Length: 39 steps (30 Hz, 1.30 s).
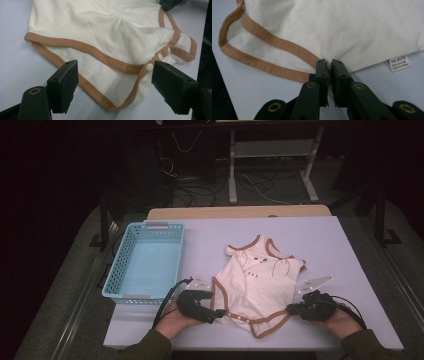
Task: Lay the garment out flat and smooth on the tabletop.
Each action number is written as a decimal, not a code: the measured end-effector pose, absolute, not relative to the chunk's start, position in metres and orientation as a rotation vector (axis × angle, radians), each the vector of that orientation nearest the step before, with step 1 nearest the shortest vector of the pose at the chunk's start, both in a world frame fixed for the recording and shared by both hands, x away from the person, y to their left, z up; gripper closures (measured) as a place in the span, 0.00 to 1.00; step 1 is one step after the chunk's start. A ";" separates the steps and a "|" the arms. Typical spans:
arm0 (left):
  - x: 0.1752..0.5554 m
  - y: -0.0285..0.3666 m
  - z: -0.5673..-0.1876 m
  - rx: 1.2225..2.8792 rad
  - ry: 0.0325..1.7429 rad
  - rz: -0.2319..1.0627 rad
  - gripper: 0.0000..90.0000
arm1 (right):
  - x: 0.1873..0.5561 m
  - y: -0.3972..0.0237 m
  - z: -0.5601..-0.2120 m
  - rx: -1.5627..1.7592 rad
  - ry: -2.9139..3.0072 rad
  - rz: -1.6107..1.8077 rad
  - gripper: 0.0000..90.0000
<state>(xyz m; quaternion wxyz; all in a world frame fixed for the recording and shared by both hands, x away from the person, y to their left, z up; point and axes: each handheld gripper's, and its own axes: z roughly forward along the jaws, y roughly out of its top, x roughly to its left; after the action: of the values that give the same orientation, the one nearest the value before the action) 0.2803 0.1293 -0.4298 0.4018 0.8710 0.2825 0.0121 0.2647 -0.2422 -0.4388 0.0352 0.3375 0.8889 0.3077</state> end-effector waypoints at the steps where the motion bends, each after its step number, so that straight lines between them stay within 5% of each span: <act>1: 0.280 0.129 -0.430 2.201 0.714 0.031 0.23 | 0.264 -0.242 -0.439 1.035 2.733 0.944 0.93; 39: 0.277 0.120 -0.432 2.192 0.700 -0.001 0.23 | 0.334 -0.261 -0.428 1.076 2.541 0.842 0.94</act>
<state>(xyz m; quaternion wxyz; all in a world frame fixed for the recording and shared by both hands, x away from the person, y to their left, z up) 0.2773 0.1198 -0.4325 0.4079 0.8698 0.2776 -0.0006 0.3338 -0.2607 -0.4284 0.1278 0.3699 0.8735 0.2894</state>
